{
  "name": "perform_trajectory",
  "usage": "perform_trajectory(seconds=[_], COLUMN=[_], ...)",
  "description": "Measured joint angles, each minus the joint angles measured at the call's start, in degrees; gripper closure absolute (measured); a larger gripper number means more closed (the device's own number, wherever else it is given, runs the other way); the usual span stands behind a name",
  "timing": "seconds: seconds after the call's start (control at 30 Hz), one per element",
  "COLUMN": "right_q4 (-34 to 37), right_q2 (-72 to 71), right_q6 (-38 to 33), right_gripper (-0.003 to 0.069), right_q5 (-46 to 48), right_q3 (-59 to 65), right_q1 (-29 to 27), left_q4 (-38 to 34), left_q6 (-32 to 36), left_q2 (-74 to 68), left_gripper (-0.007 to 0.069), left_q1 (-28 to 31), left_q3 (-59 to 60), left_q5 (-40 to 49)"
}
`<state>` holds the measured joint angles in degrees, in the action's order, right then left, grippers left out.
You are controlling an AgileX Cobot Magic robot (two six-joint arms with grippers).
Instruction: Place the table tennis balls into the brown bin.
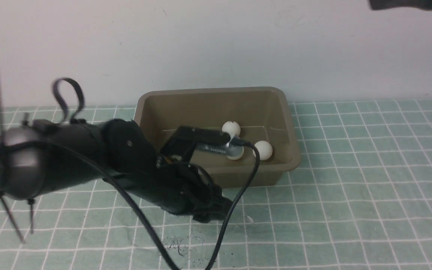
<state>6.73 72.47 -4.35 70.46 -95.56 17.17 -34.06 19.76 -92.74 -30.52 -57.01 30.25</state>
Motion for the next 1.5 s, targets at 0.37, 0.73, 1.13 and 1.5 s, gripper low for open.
perform_trajectory(seconds=[0.37, 0.73, 1.13, 1.5], right_q4=[-13.14, -11.11, -22.38, -25.91], right_q2=[-34.89, -67.63, -69.77, -69.77], right_q6=[14.13, 14.81, 22.10, 30.48], right_gripper=[0.0666, 0.0672, 0.0673, 0.0673], right_q5=[-0.07, -18.51, -35.48, -39.04], right_q3=[23.78, 54.39, 66.51, 69.18], right_q1=[-0.05, -0.05, -0.05, -0.05], left_q4=[2.20, 10.16, 26.15, 25.53], left_q6=[-2.06, -9.05, -15.78, -15.79], left_q2=[-1.07, -16.56, 3.51, 45.26], left_gripper=[0.0286, 0.0043, 0.0620, 0.0629], left_q1=[11.34, 12.25, 12.27, 12.27], left_q3=[-15.18, -33.44, -36.73, -0.01], left_q5=[8.02, 19.27, 39.31, 18.47])
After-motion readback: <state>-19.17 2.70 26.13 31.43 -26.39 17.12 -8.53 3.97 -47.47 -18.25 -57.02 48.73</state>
